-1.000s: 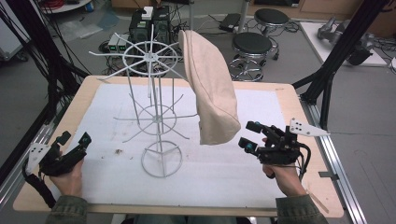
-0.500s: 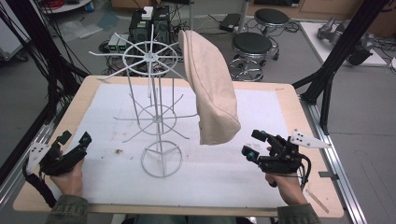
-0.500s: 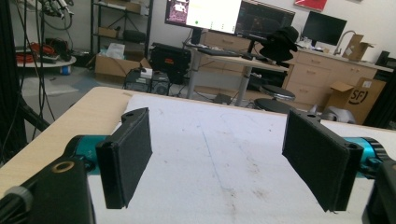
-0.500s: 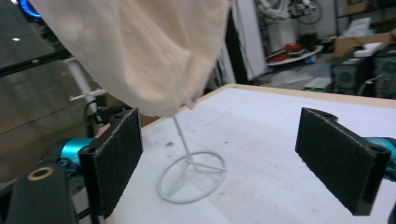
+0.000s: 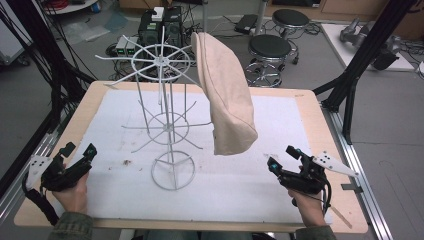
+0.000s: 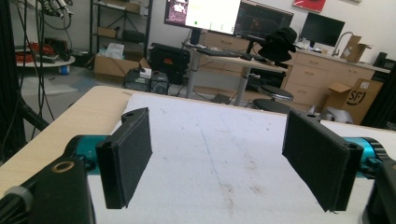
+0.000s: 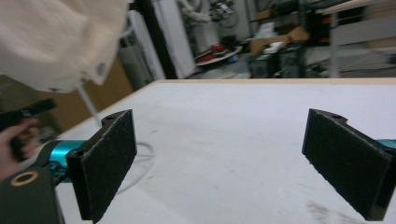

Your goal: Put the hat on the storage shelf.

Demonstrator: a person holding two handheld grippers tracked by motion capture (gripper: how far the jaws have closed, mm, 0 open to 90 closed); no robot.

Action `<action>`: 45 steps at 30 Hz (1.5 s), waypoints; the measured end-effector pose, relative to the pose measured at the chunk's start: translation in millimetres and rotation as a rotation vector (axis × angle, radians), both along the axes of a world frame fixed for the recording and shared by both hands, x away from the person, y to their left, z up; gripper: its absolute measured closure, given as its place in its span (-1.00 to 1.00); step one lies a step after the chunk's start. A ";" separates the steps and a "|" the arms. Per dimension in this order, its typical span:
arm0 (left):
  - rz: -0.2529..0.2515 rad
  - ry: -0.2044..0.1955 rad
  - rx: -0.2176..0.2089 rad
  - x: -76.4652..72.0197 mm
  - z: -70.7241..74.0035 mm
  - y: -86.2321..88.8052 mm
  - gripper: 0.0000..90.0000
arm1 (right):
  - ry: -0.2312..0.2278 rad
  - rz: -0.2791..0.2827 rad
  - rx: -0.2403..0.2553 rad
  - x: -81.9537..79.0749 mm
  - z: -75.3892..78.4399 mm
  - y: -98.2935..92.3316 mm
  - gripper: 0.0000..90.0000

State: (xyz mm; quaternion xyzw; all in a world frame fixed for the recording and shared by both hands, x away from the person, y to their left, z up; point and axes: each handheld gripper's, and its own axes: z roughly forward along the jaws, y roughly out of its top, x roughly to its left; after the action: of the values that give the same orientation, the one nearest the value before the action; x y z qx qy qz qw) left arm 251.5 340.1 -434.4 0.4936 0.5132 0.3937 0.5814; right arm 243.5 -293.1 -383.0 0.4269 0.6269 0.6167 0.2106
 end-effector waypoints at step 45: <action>0.090 0.059 0.128 -7.0 -6.4 -15.9 -0.54 | -0.036 -0.680 -0.140 -3.1 -41.9 -1.3 -0.79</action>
State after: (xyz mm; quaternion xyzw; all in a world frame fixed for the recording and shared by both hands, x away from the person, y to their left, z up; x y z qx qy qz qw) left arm 244.5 324.2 -440.8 0.5176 0.5257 0.4364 0.5151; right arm 240.4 -294.5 -424.9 0.5849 0.4859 0.4740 0.4439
